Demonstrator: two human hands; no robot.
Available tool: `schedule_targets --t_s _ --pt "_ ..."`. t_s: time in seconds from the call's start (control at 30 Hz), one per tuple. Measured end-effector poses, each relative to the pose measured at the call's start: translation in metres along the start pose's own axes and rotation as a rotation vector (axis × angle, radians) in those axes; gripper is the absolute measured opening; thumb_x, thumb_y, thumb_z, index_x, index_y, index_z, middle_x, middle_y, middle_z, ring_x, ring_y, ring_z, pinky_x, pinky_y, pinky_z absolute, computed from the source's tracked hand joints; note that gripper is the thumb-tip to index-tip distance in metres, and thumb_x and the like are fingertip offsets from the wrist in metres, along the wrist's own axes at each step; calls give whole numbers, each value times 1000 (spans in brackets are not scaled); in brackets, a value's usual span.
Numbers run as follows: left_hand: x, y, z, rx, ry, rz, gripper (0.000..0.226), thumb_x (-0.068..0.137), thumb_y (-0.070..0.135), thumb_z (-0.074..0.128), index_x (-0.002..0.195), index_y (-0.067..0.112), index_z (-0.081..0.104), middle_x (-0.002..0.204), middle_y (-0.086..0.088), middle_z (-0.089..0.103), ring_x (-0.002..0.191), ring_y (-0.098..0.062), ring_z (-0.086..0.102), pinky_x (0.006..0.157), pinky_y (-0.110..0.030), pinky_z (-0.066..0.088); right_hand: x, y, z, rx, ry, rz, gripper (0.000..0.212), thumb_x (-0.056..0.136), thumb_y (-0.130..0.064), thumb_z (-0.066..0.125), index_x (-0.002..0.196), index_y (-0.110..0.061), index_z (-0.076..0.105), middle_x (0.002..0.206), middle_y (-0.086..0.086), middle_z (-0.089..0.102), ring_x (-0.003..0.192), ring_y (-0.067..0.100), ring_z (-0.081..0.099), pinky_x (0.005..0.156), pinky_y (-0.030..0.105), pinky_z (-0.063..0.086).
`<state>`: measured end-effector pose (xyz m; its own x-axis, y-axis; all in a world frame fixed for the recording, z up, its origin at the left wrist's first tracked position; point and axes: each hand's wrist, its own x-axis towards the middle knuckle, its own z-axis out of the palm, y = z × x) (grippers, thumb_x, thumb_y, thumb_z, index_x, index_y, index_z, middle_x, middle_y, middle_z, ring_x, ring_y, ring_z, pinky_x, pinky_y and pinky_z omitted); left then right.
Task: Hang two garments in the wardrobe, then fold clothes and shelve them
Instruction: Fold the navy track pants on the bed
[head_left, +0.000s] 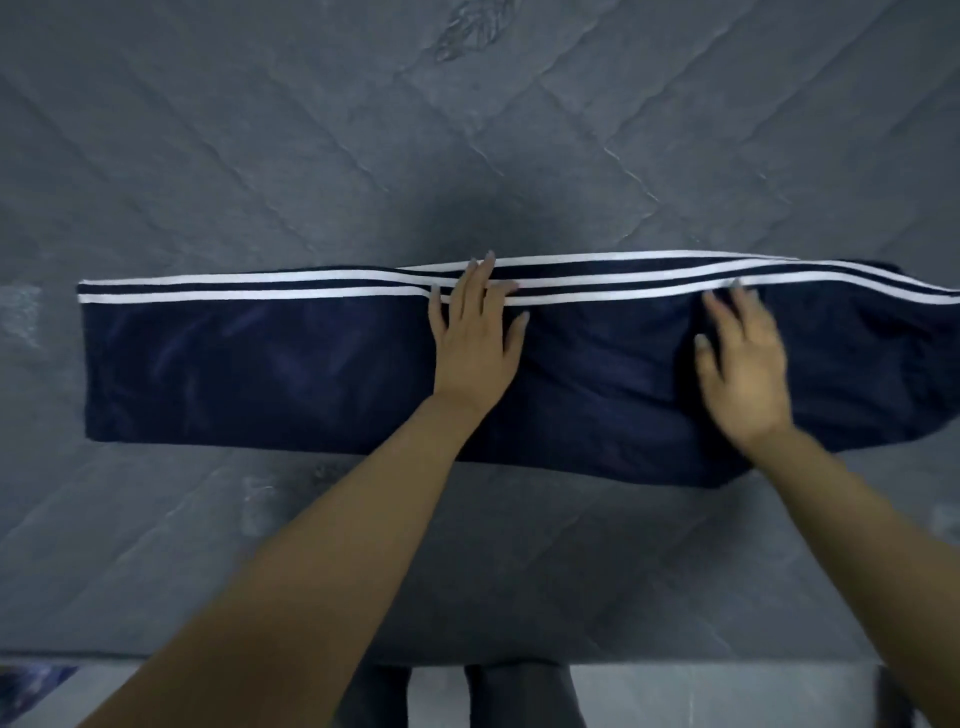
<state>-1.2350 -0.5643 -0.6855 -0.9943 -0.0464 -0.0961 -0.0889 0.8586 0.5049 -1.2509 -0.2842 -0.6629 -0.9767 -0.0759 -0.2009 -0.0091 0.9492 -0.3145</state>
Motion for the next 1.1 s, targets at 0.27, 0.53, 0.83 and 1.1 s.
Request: schedule_targets --t_s 0.27,0.53,0.83,1.1 --pt "62 45 24 100 -208 104 28 96 37 54 120 23 60 121 2 53 116 -19 44 99 -29 22 26 122 -28 -196 -157 245 69 93 -58 17 155 -32 3 164 -2 -5 150 27 -5 114 65 -2" --pt "108 72 31 -38 -172 -60 12 97 28 55 96 17 56 95 5 57 100 -20 53 84 -28 23 22 192 -34 -208 -129 250 75 92 -72 7 154 -34 -7 163 -11 -8 150 16 -6 113 65 -5" --pt "53 101 70 200 -206 292 55 96 29 49 149 26 34 162 -3 14 150 -20 8 119 -52 1 12 204 -32 -127 18 203 65 100 -57 16 156 -26 3 164 -1 -4 150 25 -6 117 59 -6" --pt "-16 69 91 475 -350 209 65 96 65 13 152 37 -4 162 -2 -11 148 -20 -13 118 -56 -5 11 194 -27 -66 -173 195 71 101 -56 22 155 -21 -8 162 -7 -13 149 18 -15 117 54 -13"
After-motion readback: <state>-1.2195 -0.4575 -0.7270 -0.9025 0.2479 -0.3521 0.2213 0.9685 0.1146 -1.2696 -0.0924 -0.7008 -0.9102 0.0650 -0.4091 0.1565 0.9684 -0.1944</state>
